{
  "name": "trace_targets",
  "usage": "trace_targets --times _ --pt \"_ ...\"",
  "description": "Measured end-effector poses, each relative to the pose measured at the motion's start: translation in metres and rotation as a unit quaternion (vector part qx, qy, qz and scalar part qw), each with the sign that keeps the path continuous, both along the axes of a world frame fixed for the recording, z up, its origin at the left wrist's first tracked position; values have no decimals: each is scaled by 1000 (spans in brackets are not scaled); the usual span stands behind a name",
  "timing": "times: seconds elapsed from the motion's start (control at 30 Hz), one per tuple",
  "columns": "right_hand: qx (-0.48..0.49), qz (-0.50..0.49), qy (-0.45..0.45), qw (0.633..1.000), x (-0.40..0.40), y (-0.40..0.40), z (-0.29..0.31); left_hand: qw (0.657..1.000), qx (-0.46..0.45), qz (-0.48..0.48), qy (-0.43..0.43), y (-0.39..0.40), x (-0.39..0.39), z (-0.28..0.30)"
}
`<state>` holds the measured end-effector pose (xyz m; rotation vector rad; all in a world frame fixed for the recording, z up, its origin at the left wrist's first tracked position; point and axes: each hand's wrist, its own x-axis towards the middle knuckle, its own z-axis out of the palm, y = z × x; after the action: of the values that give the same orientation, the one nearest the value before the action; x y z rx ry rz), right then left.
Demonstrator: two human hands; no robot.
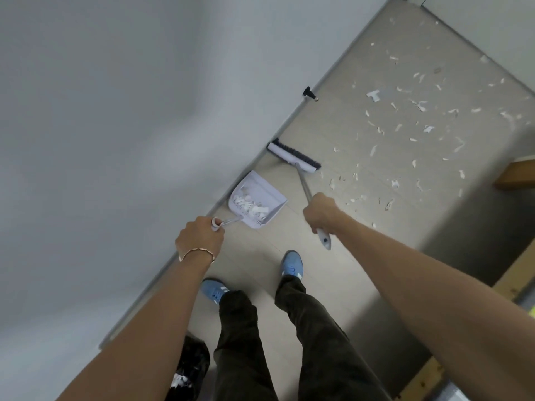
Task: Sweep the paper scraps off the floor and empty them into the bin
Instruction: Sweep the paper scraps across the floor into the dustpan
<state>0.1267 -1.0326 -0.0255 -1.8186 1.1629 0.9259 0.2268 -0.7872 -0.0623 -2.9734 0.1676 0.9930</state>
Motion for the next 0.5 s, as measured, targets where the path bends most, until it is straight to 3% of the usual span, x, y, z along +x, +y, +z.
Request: trace_targets --times 0.2,0.37,0.5 --pt "32 45 17 998 -30 26 4 1000 -7 -7 -10 -8 12 1" --pt "34 101 50 993 -50 -5 17 1000 -6 -7 -3 -5 9 2" --pt "31 4 22 999 -75 -34 31 1000 -11 -7 9 5 5 11"
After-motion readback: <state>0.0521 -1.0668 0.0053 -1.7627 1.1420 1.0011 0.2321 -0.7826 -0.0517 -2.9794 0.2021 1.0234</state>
